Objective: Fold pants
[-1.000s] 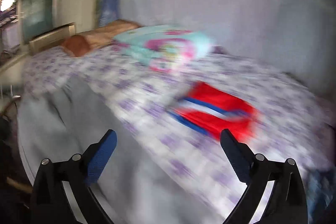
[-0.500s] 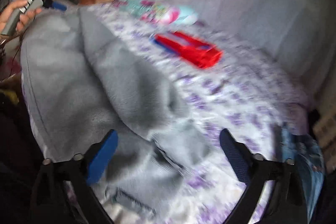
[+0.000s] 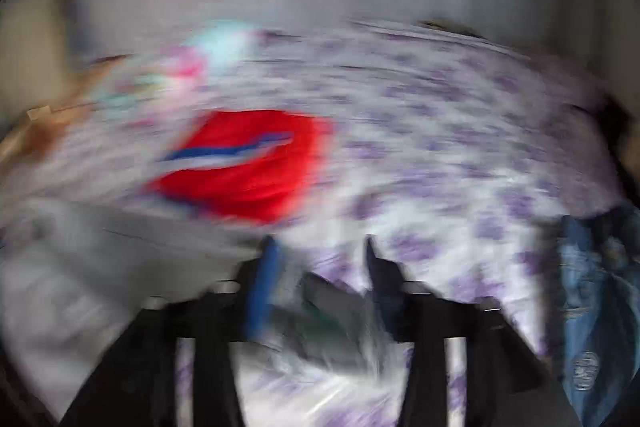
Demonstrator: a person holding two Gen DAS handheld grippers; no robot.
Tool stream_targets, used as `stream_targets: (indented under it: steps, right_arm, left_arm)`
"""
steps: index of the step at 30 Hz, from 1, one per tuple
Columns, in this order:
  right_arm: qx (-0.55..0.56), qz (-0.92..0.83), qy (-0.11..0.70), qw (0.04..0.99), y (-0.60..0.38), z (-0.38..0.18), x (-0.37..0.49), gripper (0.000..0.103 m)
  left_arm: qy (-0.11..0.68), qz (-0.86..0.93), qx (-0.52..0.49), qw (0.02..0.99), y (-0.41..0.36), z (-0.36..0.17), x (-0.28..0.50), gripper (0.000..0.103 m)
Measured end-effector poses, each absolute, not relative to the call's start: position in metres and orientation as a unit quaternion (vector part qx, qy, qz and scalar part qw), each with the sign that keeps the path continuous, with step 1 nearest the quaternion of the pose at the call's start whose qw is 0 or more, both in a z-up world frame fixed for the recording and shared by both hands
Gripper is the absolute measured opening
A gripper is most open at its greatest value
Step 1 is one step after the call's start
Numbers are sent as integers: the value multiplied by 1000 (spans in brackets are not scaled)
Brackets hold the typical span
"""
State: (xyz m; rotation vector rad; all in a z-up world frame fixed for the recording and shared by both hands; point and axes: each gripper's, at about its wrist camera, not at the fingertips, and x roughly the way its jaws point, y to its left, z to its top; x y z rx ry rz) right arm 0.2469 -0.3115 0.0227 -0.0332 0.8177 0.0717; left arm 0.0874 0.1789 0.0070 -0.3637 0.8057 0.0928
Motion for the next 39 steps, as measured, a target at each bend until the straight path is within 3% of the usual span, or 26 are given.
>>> stream_targets:
  steps: [3, 5, 7, 12, 18, 19, 20, 21, 28, 31, 32, 34, 36, 39]
  right_arm:
    - [29, 18, 424, 905, -332, 2, 260, 66]
    - [73, 39, 419, 904, -347, -9, 244, 92]
    - [103, 40, 416, 903, -359, -21, 229, 100]
    - [200, 69, 446, 870, -365, -60, 221, 100]
    - [185, 112, 460, 861, -331, -85, 238, 100]
    - [167, 111, 459, 866, -324, -85, 239, 90]
    - [147, 119, 459, 868, -316, -83, 240, 30]
    - [154, 136, 464, 861, -315, -82, 242, 13]
    - [132, 100, 371, 914, -345, -9, 198, 13]
    - [120, 65, 389, 911, -367, -10, 195, 16]
    - [125, 49, 426, 895, -375, -29, 203, 35]
    - [132, 18, 503, 854, -387, -76, 213, 59]
    - [131, 14, 460, 878, -392, -72, 192, 67]
    - [165, 41, 427, 888, -401, -50, 155, 70]
  left_arm:
    - [393, 48, -182, 900, 189, 10, 98, 80]
    - [390, 58, -184, 900, 201, 12, 99, 80]
    - [384, 85, -186, 900, 221, 13, 100, 83]
    - [392, 142, -210, 884, 284, 2, 115, 84]
    - [472, 104, -180, 857, 286, -46, 158, 84]
    - [480, 105, -166, 855, 280, -52, 163, 87]
    - [485, 118, -136, 856, 270, -57, 167, 87]
    - [481, 127, -111, 860, 261, -58, 168, 87]
    - [433, 110, -88, 890, 223, -35, 158, 86]
    - [426, 97, -63, 897, 196, -34, 168, 87]
    - [435, 96, -58, 894, 189, -40, 174, 87]
    - [461, 106, -51, 880, 183, -57, 188, 88]
    - [466, 110, -47, 877, 182, -62, 190, 89]
    - [462, 90, -77, 879, 192, -47, 179, 89]
